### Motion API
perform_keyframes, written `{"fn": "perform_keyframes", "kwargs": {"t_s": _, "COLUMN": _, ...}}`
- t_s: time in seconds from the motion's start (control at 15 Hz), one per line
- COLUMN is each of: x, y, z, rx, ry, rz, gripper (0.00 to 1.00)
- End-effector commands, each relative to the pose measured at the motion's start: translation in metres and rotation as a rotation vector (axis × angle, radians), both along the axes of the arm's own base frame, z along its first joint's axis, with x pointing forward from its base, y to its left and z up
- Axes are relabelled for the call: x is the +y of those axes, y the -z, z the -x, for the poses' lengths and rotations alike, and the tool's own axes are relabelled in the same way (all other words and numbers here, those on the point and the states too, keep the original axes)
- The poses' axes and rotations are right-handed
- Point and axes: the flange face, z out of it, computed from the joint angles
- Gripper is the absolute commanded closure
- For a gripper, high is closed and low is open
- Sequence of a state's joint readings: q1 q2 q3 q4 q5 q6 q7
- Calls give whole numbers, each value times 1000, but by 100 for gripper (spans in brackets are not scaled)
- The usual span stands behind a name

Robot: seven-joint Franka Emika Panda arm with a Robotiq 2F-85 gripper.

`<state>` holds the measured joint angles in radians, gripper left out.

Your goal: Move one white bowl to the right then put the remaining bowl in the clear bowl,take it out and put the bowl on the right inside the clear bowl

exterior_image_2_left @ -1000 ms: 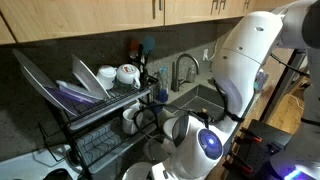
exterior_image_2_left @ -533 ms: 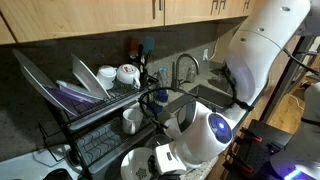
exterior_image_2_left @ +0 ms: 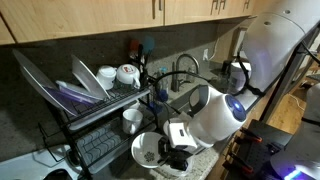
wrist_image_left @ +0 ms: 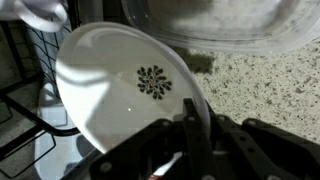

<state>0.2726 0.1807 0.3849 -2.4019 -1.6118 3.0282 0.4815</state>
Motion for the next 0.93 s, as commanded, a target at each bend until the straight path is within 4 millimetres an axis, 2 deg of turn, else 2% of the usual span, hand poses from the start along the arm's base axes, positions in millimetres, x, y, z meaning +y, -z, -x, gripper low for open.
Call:
{"fn": "perform_keyframes", "kwargs": {"t_s": 0.0, "x": -29, "y": -18, "z": 7, "rx": -11, "ry": 54, "rz": -44, "gripper": 96}}
{"fn": "perform_keyframes", "kwargs": {"t_s": 0.33, "x": -51, "y": -14, "z": 6, "rx": 28, "ry": 109, "rz": -90, "gripper": 96}}
{"fn": "perform_keyframes", "kwargs": {"t_s": 0.87, "x": -59, "y": 1, "z": -3, "rx": 106, "ry": 138, "rz": -152, "gripper": 97}}
